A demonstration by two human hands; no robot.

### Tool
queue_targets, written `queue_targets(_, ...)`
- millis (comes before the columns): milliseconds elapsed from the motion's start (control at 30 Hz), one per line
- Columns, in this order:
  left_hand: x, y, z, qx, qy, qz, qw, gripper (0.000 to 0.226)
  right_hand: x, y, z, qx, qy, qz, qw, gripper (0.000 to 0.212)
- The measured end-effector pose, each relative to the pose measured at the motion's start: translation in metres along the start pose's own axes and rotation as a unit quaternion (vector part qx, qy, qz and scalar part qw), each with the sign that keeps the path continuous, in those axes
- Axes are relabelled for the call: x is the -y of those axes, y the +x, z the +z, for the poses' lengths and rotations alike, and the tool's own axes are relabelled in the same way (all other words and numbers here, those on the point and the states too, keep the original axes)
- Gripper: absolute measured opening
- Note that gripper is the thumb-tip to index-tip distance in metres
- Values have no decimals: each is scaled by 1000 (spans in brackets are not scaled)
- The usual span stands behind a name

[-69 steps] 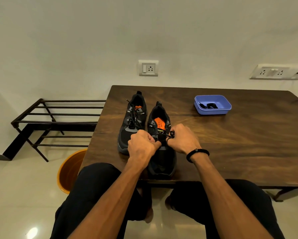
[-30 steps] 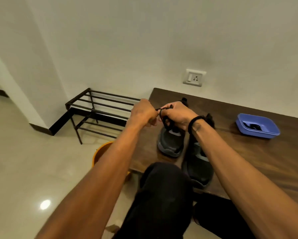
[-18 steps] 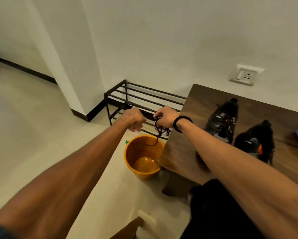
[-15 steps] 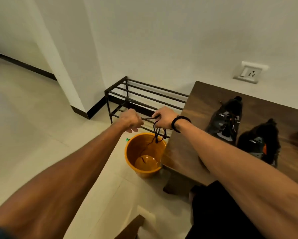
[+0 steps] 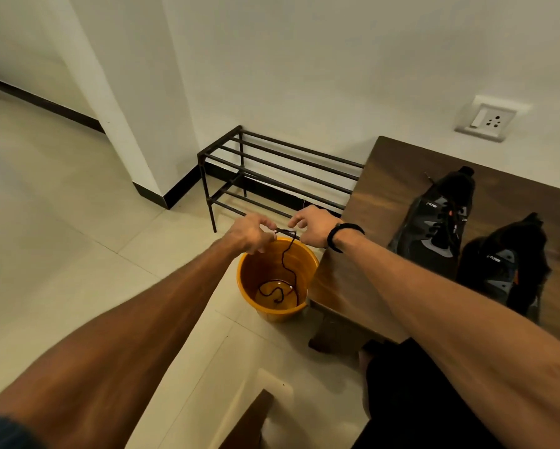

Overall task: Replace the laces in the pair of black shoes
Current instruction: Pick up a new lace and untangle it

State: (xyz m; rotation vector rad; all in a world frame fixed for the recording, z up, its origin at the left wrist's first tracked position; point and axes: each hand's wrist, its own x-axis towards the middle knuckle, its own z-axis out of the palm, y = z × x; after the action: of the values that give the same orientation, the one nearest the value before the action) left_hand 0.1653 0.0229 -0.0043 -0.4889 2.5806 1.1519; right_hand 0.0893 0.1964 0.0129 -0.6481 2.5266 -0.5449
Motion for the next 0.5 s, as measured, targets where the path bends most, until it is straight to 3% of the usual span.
queue_targets(267,-36,-8,1,-22,-22,43,999,29,-16,-24,-32,-59,32,-11,998,31)
queue_targets(500,-125,-30,23,-39,-46,138,989,30,-43,-79,-80,-122,33,-14,992,20)
